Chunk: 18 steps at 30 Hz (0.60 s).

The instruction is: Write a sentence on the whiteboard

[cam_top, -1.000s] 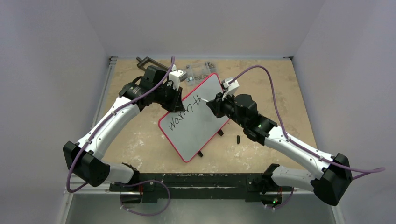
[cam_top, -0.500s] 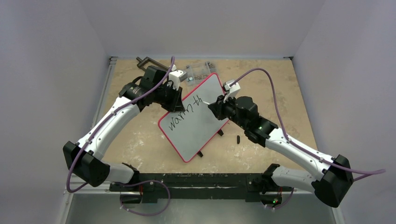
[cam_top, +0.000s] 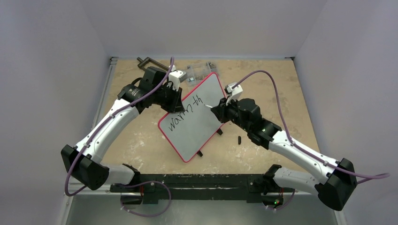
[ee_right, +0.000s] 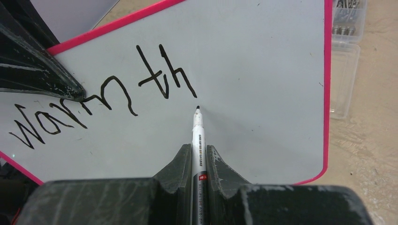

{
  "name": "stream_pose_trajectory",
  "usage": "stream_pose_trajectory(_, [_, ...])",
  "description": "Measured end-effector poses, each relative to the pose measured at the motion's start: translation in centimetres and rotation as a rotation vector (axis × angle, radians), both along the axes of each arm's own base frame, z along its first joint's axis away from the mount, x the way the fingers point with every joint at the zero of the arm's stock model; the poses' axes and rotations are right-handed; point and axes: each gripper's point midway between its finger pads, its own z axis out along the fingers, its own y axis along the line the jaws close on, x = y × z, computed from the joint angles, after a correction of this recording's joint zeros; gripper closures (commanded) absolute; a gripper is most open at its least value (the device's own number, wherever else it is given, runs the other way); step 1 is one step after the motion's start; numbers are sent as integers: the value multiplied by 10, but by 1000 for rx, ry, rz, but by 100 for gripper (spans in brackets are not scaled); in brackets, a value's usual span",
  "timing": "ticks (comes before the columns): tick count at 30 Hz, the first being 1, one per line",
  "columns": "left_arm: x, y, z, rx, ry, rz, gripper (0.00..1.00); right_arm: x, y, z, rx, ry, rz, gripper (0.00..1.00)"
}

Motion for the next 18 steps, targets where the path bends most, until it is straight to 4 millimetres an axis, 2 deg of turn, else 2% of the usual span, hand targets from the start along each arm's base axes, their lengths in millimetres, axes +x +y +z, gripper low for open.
stream_pose_trajectory(10, [0, 0, 0, 2, -1, 2, 100, -12, -11, 23, 36, -37, 5, 100])
stream_pose_trajectory(18, [0, 1, 0, 4, -2, 4, 100, -10, -12, 25, 39, -46, -9, 100])
